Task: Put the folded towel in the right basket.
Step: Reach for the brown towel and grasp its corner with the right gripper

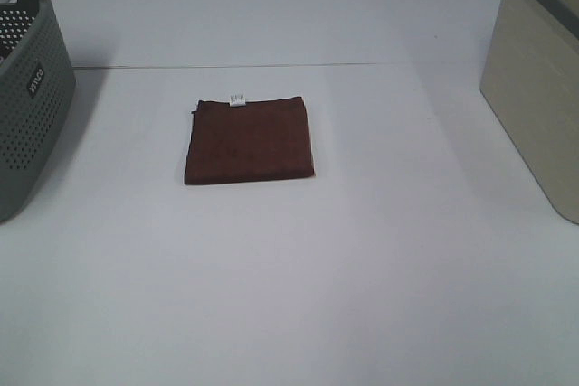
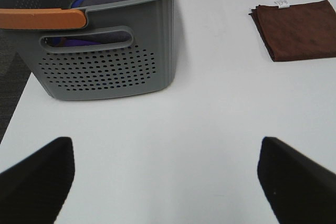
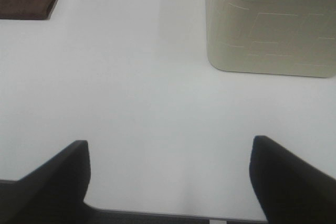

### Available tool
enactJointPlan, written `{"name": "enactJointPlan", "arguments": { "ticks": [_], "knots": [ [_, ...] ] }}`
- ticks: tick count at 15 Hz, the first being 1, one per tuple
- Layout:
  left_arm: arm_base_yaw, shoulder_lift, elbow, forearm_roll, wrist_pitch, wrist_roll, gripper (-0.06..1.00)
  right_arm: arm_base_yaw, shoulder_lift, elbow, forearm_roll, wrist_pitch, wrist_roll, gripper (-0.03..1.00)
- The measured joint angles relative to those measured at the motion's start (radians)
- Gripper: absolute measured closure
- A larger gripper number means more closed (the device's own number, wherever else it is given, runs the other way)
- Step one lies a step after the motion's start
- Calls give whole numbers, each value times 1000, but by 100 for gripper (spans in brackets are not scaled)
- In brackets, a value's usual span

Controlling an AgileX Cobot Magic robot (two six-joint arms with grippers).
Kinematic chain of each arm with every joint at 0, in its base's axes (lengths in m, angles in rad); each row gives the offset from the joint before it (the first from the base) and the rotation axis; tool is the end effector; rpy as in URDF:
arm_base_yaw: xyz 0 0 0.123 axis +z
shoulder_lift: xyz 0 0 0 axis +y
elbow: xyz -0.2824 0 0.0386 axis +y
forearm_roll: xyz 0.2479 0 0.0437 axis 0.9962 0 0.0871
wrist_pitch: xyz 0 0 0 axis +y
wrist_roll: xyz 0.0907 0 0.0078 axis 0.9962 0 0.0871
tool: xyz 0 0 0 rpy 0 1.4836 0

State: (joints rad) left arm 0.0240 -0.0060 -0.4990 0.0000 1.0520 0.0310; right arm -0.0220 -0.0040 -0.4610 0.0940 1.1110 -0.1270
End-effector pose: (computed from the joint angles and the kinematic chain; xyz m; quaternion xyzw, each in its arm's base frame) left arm -0.0053 -0.0001 0.2776 0.0030 0.8496 0.0145 0.5272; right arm -0.0035 0.0077 0.2626 -0.0480 0.8724 0.0108 0.4863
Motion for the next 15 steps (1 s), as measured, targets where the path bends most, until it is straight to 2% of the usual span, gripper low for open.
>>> {"name": "enactJointPlan", "arguments": {
  "ticks": [3,4,7,12,15],
  "knots": [
    [0,0,0,0,0,0,6,0,10,-4,-1,-20,0,18],
    [0,0,0,0,0,0,6,0,91,-51,2,-107,0,19],
    [0,0,0,0,0,0,6,0,321,-170,49,-209,0,20],
    [0,0,0,0,0,0,6,0,696,-415,89,-218,-3,20],
    [0,0,0,0,0,0,6,0,944,-568,173,-182,-28,21]
  ]
}}
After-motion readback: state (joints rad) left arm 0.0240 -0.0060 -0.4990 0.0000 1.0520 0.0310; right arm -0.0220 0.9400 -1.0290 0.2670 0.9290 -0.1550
